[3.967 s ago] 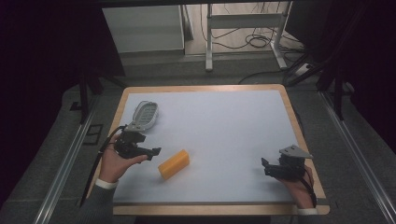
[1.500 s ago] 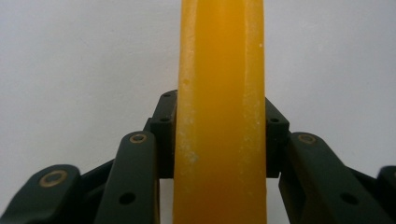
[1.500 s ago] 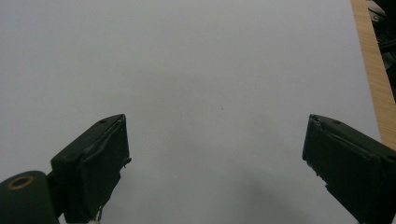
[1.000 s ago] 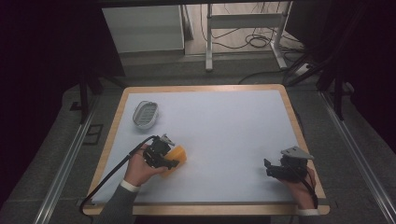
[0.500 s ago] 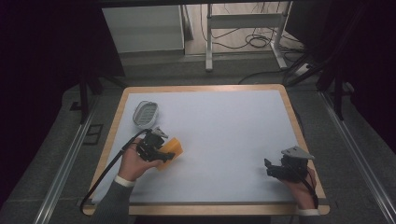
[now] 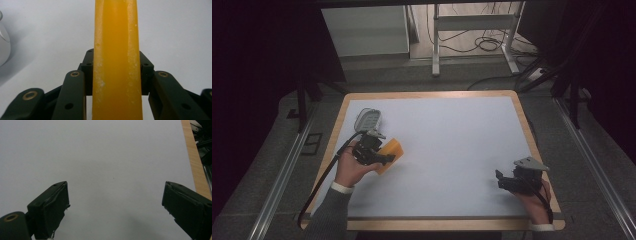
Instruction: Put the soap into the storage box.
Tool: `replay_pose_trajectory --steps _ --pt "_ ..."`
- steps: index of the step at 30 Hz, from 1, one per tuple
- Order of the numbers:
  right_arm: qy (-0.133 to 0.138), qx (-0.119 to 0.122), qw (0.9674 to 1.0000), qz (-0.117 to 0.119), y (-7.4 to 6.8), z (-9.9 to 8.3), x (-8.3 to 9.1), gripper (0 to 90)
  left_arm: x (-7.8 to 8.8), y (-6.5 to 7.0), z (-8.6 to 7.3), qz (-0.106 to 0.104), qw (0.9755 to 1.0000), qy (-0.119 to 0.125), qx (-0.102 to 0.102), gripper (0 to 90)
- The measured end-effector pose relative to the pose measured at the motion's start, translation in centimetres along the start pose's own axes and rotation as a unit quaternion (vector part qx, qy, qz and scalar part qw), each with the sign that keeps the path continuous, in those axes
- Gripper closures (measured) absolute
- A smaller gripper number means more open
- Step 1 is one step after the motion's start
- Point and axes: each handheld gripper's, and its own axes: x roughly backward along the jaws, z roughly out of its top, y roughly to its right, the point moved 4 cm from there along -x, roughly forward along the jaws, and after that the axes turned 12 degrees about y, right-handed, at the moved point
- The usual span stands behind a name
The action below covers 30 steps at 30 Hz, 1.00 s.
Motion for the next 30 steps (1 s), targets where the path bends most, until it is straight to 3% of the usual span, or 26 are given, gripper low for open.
replay_pose_trajectory --steps 8,15,30 --pt "0.000 -0.002 1.0000 -0.003 0.1 0.0 0.0 7.2 0.0 -0.7 0.3 -0.001 1.0000 -0.006 0.004 60.5" --pt "0.001 -0.001 1.0000 -0.002 0.1 0.0 0.0 7.2 0.4 -1.0 0.8 0.005 0.9999 0.006 0.006 60.6" --pt "-0.002 -0.001 1.0000 -0.002 0.1 -0.1 0.0 7.2 0.2 -2.7 1.3 0.015 0.9998 -0.004 0.012 60.6"
